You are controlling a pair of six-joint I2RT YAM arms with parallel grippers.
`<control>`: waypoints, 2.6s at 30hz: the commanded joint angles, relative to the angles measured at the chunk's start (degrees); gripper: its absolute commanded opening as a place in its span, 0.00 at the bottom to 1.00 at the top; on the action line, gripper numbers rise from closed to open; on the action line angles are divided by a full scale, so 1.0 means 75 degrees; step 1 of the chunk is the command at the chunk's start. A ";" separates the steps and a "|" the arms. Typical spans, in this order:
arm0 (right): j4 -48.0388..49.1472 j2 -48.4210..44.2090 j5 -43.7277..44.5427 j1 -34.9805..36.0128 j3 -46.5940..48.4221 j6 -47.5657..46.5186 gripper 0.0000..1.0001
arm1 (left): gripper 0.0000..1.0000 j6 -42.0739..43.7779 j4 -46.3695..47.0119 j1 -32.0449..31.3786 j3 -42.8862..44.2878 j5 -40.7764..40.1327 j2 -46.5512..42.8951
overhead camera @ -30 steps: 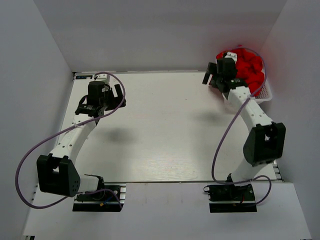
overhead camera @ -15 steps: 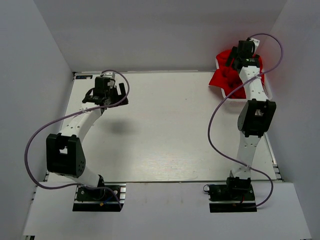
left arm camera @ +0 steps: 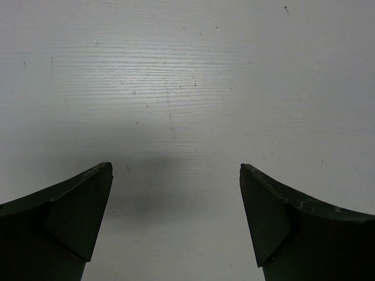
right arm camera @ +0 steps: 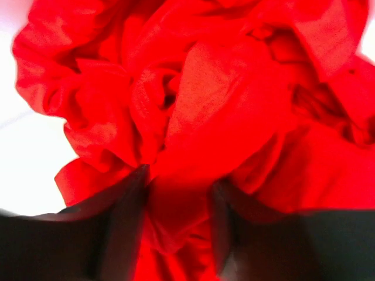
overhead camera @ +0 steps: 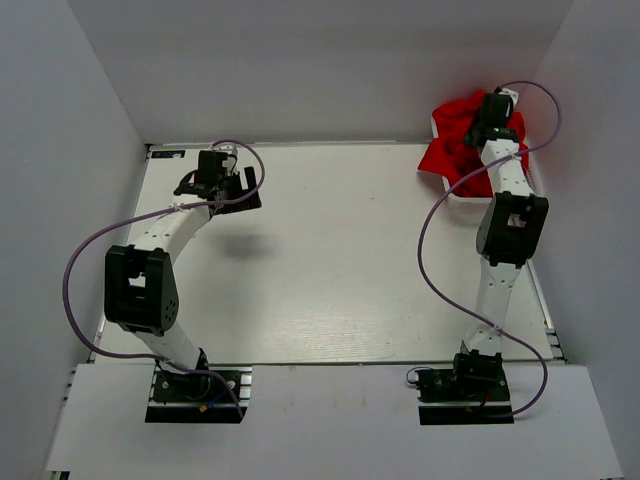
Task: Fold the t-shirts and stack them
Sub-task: Grab crumpled tshirt from bin with the right arm, then move the tshirt to the center of the board
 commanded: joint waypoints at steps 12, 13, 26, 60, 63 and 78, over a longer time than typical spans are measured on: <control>0.1032 -0.0835 0.0376 -0.0119 -0.0048 0.0290 0.00 | 1.00 0.0093 -0.0010 0.0045 0.0275 0.0106 -0.0283; 0.1009 -0.0998 0.0401 -0.0119 -0.0013 0.0278 0.00 | 1.00 0.0093 -0.0010 0.0045 0.0275 0.0106 -0.0352; 0.2413 -0.3399 0.1339 -0.0108 0.0479 -0.1185 0.00 | 1.00 0.0163 0.0201 0.0045 0.0123 0.0199 -0.0763; 0.5087 -0.4504 -0.4051 0.2632 0.1769 0.0595 0.00 | 1.00 0.0234 -0.0501 0.0045 0.0931 -0.0573 -0.1348; 0.4689 -0.4492 -0.4239 0.2844 0.1489 0.0582 0.00 | 1.00 0.0035 -0.0935 0.0045 0.1002 -0.0913 -0.1559; 0.4255 -0.5207 -0.5868 0.4086 -0.5616 0.0958 0.18 | 1.00 -0.0575 -0.1639 0.0045 0.0135 -0.1722 -0.2791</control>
